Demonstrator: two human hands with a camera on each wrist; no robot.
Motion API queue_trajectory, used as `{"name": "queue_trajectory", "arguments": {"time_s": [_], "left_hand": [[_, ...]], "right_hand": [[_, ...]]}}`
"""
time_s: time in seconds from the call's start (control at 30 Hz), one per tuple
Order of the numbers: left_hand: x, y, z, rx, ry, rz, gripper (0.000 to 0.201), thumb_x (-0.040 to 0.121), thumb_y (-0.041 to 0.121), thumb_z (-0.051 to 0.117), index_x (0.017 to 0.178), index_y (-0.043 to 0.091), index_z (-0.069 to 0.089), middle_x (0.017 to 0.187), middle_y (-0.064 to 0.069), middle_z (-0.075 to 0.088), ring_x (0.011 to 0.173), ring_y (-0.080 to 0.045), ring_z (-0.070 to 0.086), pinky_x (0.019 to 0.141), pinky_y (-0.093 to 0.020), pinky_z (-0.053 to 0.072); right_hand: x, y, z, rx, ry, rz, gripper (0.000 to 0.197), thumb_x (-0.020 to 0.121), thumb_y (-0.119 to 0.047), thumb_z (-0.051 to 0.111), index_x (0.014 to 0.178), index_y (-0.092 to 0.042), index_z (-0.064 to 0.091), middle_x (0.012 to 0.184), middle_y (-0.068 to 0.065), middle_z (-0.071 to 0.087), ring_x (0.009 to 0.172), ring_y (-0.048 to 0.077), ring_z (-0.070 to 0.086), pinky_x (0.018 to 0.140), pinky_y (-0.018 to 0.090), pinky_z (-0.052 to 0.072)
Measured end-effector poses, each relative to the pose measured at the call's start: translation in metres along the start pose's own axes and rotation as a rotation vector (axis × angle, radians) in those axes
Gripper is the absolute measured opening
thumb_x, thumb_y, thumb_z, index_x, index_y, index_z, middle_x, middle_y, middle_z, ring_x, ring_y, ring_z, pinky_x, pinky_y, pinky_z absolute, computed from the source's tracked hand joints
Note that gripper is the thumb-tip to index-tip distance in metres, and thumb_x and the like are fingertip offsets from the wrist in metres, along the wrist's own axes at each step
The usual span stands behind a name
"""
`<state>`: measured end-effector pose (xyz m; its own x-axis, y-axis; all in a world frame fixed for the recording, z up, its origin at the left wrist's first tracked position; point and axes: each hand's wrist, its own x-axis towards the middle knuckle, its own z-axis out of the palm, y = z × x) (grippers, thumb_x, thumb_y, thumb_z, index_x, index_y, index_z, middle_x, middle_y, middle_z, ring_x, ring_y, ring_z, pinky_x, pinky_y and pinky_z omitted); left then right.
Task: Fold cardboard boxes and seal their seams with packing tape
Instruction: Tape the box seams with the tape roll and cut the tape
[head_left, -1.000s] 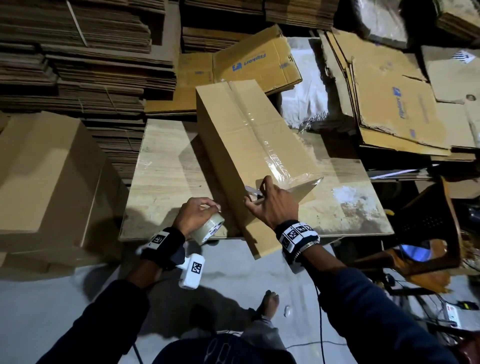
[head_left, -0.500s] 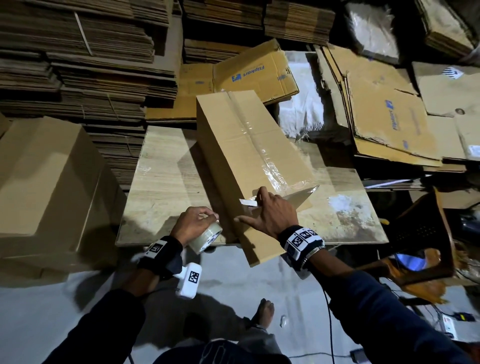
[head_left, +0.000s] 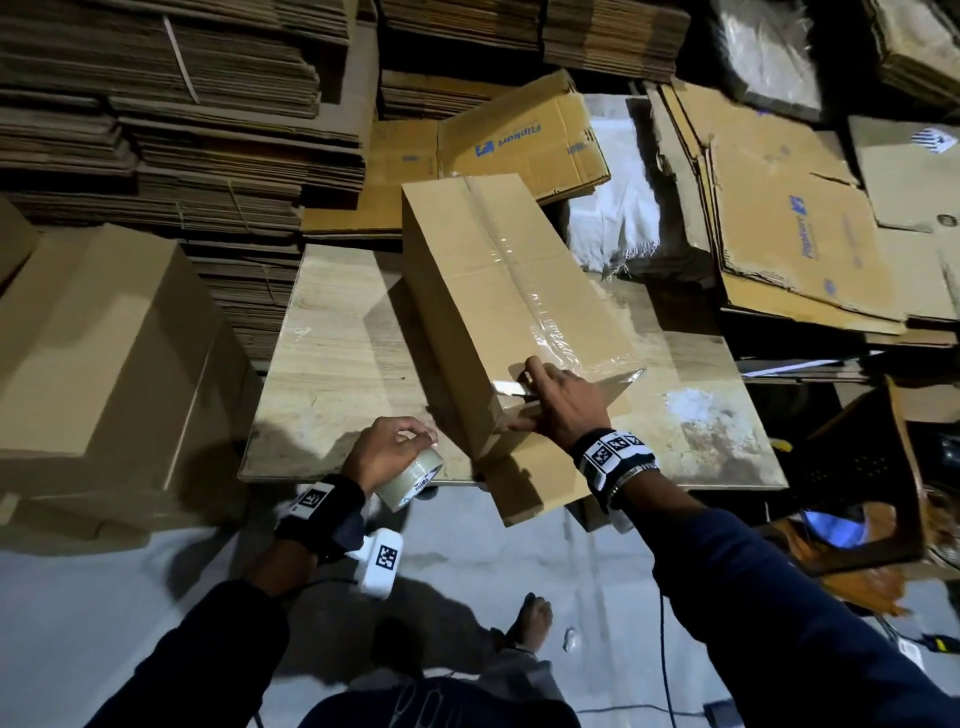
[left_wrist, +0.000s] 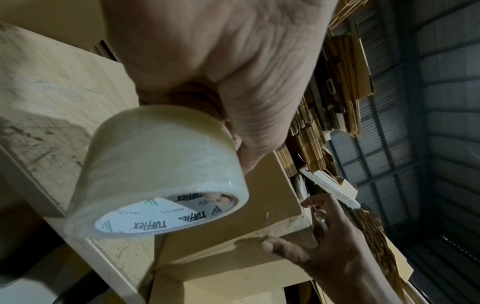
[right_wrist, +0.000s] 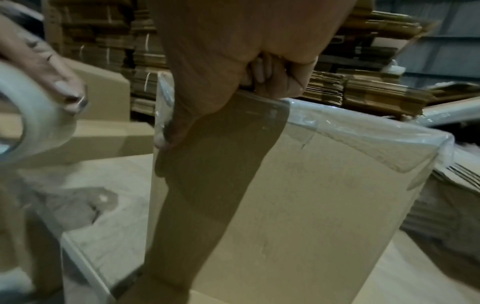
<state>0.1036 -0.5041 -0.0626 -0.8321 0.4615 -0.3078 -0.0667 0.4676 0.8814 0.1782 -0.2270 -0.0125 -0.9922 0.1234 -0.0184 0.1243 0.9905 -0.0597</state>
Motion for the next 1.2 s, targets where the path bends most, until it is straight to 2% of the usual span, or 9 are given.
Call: {"name": "queue_trajectory", "arguments": {"time_s": [0.23, 0.4, 0.53, 0.63, 0.73, 0.83, 0.93, 1.03, 1.2], "left_hand": [[0.000, 0.013, -0.001, -0.059, -0.029, -0.004, 0.006, 0.090, 0.024, 0.079, 0.087, 0.019, 0.081, 0.096, 0.012, 0.080, 0.091, -0.015, 0.075, 0.086, -0.025, 0.051], [0.002, 0.020, -0.004, -0.130, -0.031, -0.025, 0.022, 0.071, 0.051, 0.073, 0.083, 0.034, 0.079, 0.089, 0.007, 0.080, 0.088, -0.019, 0.075, 0.082, -0.035, 0.056], [0.002, 0.030, -0.003, -0.190, -0.005, -0.010, 0.008, 0.088, 0.029, 0.078, 0.081, 0.033, 0.078, 0.093, 0.005, 0.080, 0.086, -0.022, 0.074, 0.071, -0.030, 0.051], [0.004, 0.037, -0.002, -0.238, 0.021, 0.007, 0.013, 0.096, 0.017, 0.074, 0.087, 0.025, 0.078, 0.102, 0.004, 0.080, 0.085, -0.019, 0.074, 0.068, -0.027, 0.051], [0.005, 0.053, -0.003, -0.352, 0.043, -0.030, 0.010, 0.098, 0.012, 0.069, 0.105, 0.012, 0.076, 0.102, -0.002, 0.077, 0.068, -0.006, 0.069, 0.051, -0.020, 0.048], [0.010, 0.068, -0.003, -0.445, 0.060, -0.051, 0.019, 0.097, 0.018, 0.072, 0.116, 0.019, 0.072, 0.112, 0.005, 0.072, 0.083, -0.006, 0.065, 0.062, -0.024, 0.049], [0.026, 0.085, 0.000, -0.510, 0.125, -0.031, 0.034, 0.097, 0.008, 0.070, 0.127, 0.022, 0.064, 0.117, 0.008, 0.068, 0.096, -0.002, 0.062, 0.072, -0.019, 0.049], [0.050, 0.093, 0.008, -0.577, 0.207, -0.029, 0.054, 0.095, -0.006, 0.065, 0.136, 0.027, 0.056, 0.121, -0.003, 0.070, 0.105, -0.022, 0.066, 0.080, -0.034, 0.054], [0.075, 0.103, 0.022, -0.531, 0.293, -0.009, 0.061, 0.097, -0.010, 0.059, 0.144, 0.027, 0.048, 0.130, -0.009, 0.066, 0.114, -0.027, 0.064, 0.088, -0.042, 0.056]], "right_hand": [[-0.001, -0.010, -0.009, -0.052, -0.010, 0.064, 0.110, 0.052, -0.109, 0.048, 0.122, -0.025, 0.038, 0.089, 0.000, 0.063, 0.061, 0.028, 0.061, 0.052, 0.036, 0.054], [0.003, -0.014, -0.012, -0.086, -0.067, 0.097, 0.101, 0.061, -0.093, 0.065, 0.128, -0.026, 0.033, 0.097, 0.004, 0.064, 0.067, 0.030, 0.063, 0.056, 0.037, 0.055], [0.000, -0.007, -0.014, -0.079, -0.114, 0.039, 0.111, 0.069, -0.072, 0.082, 0.150, -0.024, 0.022, 0.108, 0.010, 0.063, 0.078, 0.034, 0.065, 0.062, 0.040, 0.054], [0.001, 0.007, -0.024, 0.202, -0.161, 0.011, 0.102, 0.068, -0.082, 0.075, 0.144, -0.031, 0.029, 0.115, 0.010, 0.068, 0.091, 0.036, 0.068, 0.078, 0.045, 0.058], [0.009, 0.021, -0.041, 0.411, -0.150, 0.075, 0.085, 0.082, -0.068, 0.072, 0.145, -0.031, 0.028, 0.113, 0.006, 0.073, 0.094, 0.027, 0.068, 0.084, 0.042, 0.056], [0.035, 0.043, -0.055, 0.581, -0.067, 0.154, 0.066, 0.094, -0.035, 0.067, 0.146, -0.018, 0.030, 0.109, 0.010, 0.068, 0.091, 0.027, 0.066, 0.083, 0.041, 0.054], [0.072, 0.069, -0.064, 0.592, -0.017, 0.192, 0.068, 0.091, -0.013, 0.067, 0.149, -0.004, 0.031, 0.130, 0.020, 0.052, 0.114, 0.033, 0.058, 0.099, 0.044, 0.048], [0.095, 0.083, -0.053, 0.442, -0.073, 0.191, 0.069, 0.097, -0.018, 0.061, 0.155, -0.004, 0.026, 0.146, 0.022, 0.040, 0.133, 0.042, 0.045, 0.110, 0.053, 0.041], [0.091, 0.099, -0.029, 0.244, -0.083, 0.179, 0.062, 0.106, -0.044, 0.039, 0.158, -0.017, 0.021, 0.165, 0.010, 0.023, 0.155, 0.028, 0.019, 0.119, 0.062, 0.022]]}}
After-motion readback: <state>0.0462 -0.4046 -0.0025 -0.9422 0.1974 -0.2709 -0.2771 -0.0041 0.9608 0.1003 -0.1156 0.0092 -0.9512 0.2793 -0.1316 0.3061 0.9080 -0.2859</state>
